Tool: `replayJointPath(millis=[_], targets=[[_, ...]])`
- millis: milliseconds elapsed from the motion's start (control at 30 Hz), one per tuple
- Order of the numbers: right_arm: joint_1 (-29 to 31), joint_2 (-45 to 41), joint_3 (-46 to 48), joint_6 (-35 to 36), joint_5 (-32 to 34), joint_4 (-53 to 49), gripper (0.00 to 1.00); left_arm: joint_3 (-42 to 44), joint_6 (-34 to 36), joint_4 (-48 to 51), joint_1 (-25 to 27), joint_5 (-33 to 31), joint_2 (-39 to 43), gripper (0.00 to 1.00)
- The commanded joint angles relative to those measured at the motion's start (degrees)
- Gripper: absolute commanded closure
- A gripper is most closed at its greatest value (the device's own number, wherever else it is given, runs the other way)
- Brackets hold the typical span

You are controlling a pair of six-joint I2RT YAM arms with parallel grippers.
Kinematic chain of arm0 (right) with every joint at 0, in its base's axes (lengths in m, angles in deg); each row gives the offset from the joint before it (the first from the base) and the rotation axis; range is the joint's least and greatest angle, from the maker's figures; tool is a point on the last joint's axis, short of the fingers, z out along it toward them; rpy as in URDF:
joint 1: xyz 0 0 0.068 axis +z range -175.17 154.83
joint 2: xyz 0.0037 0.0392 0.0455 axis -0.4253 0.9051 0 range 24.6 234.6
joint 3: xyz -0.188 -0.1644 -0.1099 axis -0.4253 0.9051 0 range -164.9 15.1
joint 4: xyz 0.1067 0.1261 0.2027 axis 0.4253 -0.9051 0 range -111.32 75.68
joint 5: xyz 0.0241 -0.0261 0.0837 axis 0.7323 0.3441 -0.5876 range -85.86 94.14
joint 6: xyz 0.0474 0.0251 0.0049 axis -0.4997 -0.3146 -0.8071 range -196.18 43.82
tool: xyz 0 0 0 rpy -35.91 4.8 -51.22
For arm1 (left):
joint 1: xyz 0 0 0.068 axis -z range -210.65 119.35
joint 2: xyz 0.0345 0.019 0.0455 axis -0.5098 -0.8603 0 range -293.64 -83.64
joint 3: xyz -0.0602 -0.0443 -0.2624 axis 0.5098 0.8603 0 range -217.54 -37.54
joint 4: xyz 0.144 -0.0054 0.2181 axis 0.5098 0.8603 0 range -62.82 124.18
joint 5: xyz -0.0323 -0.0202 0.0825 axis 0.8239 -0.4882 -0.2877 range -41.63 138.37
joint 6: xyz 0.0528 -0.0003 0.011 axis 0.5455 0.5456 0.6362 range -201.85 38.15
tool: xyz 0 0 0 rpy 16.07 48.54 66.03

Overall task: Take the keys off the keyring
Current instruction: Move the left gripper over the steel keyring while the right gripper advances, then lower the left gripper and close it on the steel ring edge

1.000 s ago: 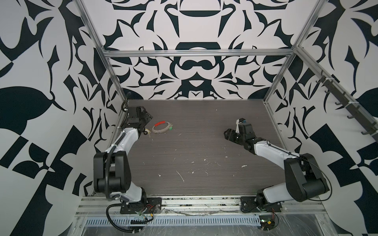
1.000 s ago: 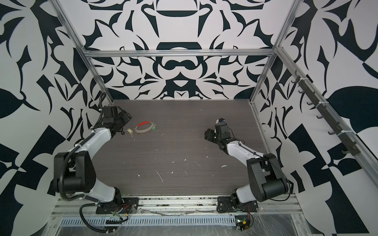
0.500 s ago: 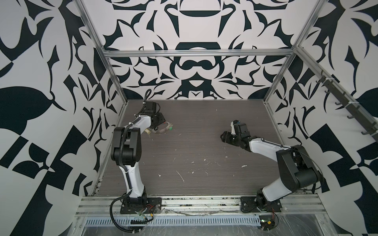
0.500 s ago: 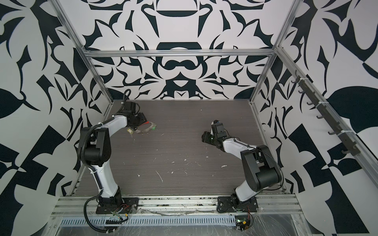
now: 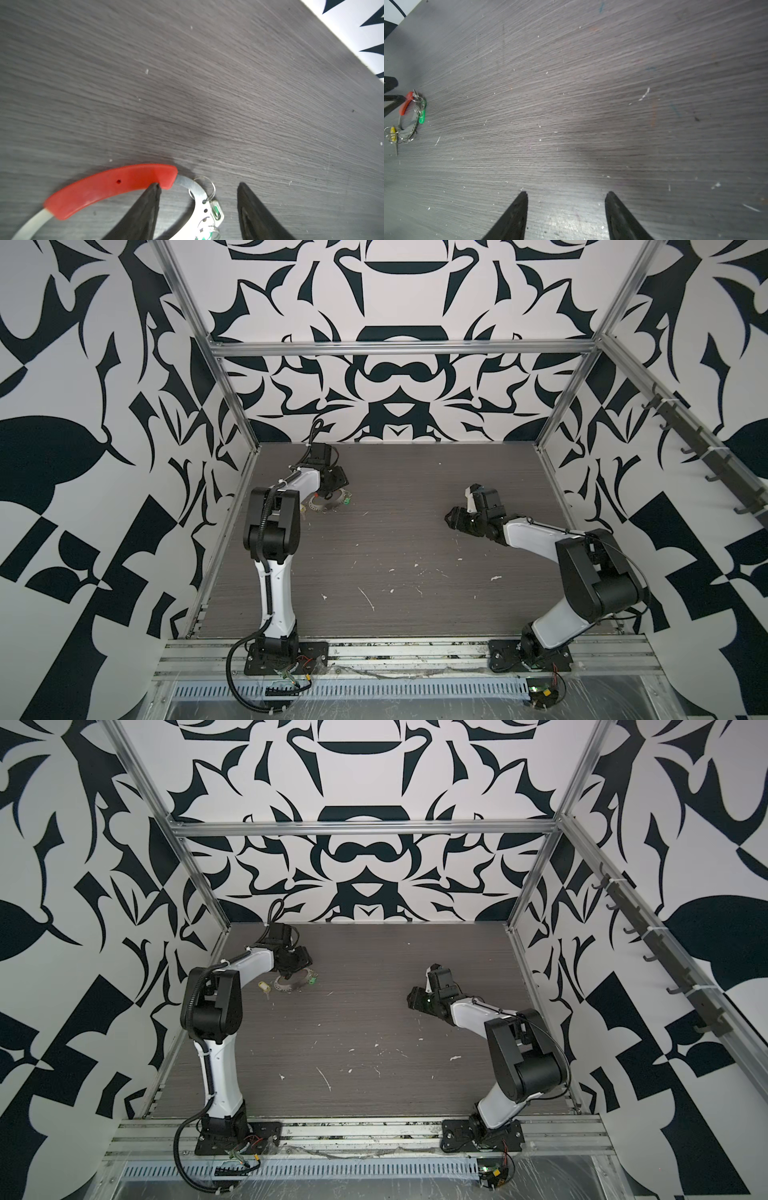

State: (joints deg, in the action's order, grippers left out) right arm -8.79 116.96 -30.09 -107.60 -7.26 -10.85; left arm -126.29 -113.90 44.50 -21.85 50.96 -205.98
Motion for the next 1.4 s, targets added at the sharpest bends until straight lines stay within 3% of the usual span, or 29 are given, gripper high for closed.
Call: replayJointPath(millis=[0, 300, 567, 1067, 1367], targets=[[0.3, -0.9, -1.7, 0.0, 0.2, 0.4, 0.38, -1.4, -2.2, 1.8, 0.2, -0.2, -1.4, 0.37], [0.3, -0.5, -1.9, -0.1, 0.3, 0.0, 0.39, -3.4, -2.5, 4.3, 1.8, -0.7, -4.1, 0.38], [0.3, -0.6, -1.7, 0.0, 0.7, -0.2, 0.39, -8.9, 1.5, 12.7, 4.7, -5.6, -7.3, 0.47], [0.3, -0.3, -1.4, -0.3, -0.7, 0.4, 0.4, -6.6, 9.4, 14.8, 10.9, -13.8, -4.9, 0.35], [0.3, -1.0, -1.0, -0.5, -1.4, 0.6, 0.4, -7.9, 10.4, 16.5, 12.7, -17.9, -4.0, 0.39]])
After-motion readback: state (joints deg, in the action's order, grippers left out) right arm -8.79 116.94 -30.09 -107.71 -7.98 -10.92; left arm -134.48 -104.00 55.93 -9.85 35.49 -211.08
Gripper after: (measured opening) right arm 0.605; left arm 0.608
